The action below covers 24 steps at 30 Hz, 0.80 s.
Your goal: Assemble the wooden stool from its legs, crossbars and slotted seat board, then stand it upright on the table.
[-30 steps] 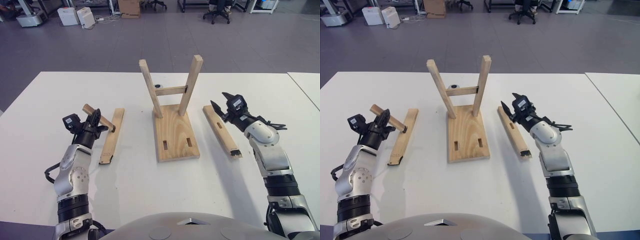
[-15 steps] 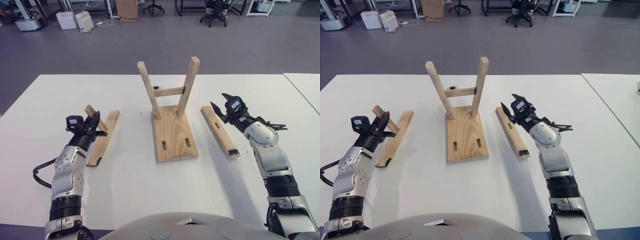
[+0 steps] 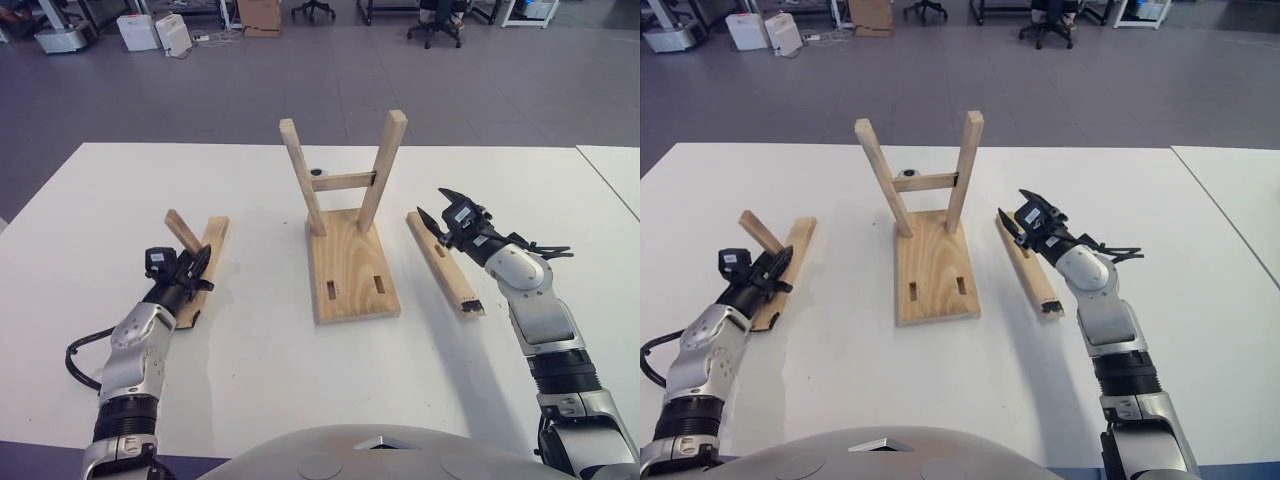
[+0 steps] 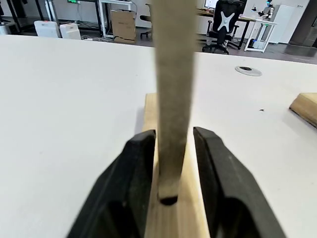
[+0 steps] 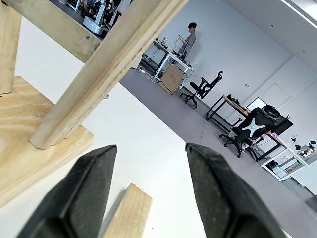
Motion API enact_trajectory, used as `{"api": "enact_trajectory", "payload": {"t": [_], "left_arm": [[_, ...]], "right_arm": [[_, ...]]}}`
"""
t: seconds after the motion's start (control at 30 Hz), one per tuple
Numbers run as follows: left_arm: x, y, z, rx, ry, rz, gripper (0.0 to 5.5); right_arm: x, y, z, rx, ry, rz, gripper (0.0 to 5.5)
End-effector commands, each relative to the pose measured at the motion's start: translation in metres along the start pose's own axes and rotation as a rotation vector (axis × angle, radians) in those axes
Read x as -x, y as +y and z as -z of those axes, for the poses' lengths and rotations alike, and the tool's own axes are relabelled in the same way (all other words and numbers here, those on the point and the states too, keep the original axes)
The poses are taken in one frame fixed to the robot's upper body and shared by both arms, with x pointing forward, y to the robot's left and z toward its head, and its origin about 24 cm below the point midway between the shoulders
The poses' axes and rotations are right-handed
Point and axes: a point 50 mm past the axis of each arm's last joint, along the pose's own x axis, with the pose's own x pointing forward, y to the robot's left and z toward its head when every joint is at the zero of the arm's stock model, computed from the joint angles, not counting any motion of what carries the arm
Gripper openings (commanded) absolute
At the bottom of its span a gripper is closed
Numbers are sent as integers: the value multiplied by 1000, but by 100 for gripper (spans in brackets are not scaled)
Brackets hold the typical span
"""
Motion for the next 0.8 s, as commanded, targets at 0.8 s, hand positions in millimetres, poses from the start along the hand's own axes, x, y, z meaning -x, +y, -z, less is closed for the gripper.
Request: {"api": "enact_trajectory", "payload": {"t": [0.8], "left_arm": [[13,4,-41,-93,187,-50,203]], "right_arm": [[-17,-26,-53,-357,-175,-44,256]]}}
